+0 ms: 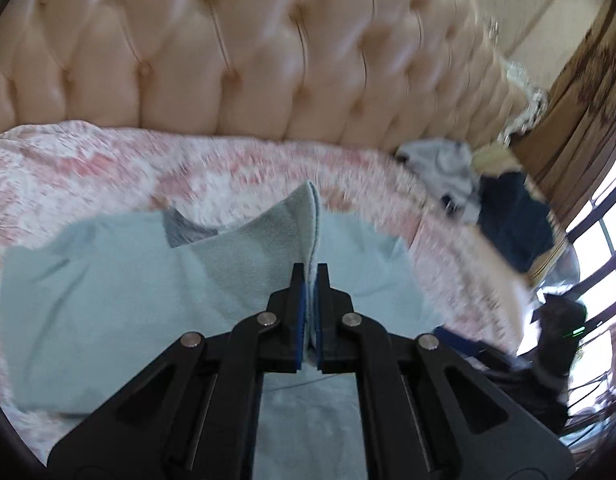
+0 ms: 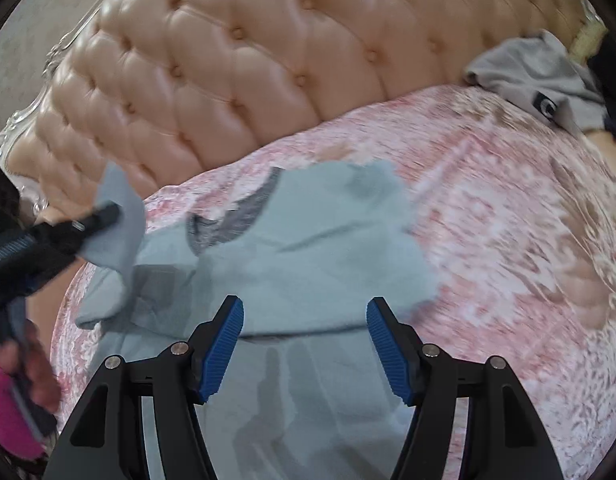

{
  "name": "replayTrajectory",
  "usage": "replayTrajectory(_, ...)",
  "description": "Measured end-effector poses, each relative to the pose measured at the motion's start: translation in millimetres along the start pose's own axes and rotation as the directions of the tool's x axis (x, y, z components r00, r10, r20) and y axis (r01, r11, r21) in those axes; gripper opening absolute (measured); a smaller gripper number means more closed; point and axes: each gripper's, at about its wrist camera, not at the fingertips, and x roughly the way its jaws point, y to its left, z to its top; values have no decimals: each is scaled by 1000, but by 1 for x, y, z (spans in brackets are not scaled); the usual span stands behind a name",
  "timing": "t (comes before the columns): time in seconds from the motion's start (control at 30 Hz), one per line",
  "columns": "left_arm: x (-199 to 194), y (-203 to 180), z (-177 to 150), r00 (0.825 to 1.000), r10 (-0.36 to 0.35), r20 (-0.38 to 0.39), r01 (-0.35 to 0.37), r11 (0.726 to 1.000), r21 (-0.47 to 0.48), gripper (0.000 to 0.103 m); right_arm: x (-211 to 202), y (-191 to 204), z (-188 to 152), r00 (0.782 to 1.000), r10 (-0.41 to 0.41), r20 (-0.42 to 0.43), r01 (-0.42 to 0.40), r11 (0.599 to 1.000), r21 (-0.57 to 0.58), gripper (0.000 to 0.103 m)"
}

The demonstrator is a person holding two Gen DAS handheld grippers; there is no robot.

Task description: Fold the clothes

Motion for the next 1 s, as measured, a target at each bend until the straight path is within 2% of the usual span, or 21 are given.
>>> replayTrajectory(0.1,16,-20,-8,999,52,-16,-51,997,60,5,-6,-10,1,1000,-4,7,4,1000,15,65)
replayTrajectory(0.23,20,-33,-9,997,74,-19,-72,993,90,5,-11,-12,4,1000,-4,21,4,1000,11,65)
replayTrajectory(0.4,24,-42,4,998,58,-16,-57,998,34,4,-12,-9,5,999,22,44,-23,999,23,65)
replayTrajectory(0.53,44,-56,15,997,71,-40,-70,997,14,4,-12,-3,3,998,36,47,-37,999,22,65)
replayTrajectory(0.77,77,-55,16,995,55,-86,-59,997,-53,5,-10,-4,1,999,38,33,-39,999,32,65)
replayTrajectory(0.83,85,-51,11,992,58,-113,-65,996,-58,17,-11,-5,1,999,37,33,-38,999,35,65)
replayTrajectory(0.87,88,-48,8,991,49,-123,-57,996,-65,53,-11,-6,1,999,36,33,-37,999,37,65)
replayTrajectory(0.9,90,-45,5,991,34,-130,-43,997,-71,101,-12,-7,1,999,34,35,-36,999,40,66)
replayTrajectory(1.0,89,-48,-1,994,-65,-89,62,997,-35,103,-14,-12,2,999,32,43,-35,997,64,66)
